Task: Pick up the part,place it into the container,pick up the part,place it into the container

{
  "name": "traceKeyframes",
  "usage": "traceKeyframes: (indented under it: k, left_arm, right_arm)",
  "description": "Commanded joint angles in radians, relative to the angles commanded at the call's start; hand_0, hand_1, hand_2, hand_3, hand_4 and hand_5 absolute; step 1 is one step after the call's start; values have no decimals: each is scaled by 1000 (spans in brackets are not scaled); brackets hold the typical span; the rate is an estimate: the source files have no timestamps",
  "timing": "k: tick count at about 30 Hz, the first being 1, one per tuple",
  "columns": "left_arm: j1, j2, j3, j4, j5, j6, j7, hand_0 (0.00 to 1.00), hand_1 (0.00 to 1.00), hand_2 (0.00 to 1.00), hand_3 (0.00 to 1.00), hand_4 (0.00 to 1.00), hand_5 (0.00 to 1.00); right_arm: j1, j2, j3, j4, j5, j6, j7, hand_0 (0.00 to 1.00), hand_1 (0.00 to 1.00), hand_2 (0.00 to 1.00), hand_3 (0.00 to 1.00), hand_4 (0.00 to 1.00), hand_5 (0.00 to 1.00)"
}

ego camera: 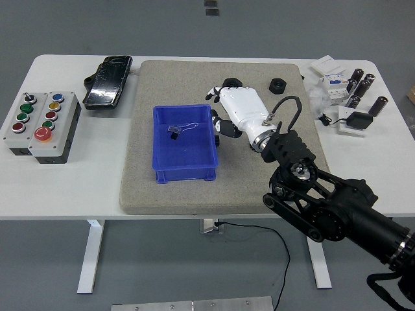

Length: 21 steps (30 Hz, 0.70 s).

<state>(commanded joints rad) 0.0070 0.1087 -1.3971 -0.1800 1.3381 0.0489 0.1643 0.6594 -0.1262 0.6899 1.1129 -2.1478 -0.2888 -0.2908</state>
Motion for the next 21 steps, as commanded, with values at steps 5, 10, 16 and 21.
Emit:
traceKeyframes:
  k: [5,10,16,21]
  left_arm:
    - [0,0,-2,0,3,0,1,674,668,591,621,712,300]
    - [-2,0,-2,0,4,-1,0,674,669,592,621,713,300]
    - [0,0,-2,0,7,-1,3,674,668,591,620,712,300]
    - [-3,1,-2,0,9,-2,3,674,668,591,621,712,300]
  right_arm:
    - [11,14,-30,-82,24,6,10,337,576,675,690,614,180]
    - [30,34,-69,-151,44,21,17,348,596,710,716,685,187]
    - [57,46,-111,-209,65,37,25,351,608,724,743,725,200]
    - [86,55,-151,-253,85,61,32,361,620,737,769,740,199]
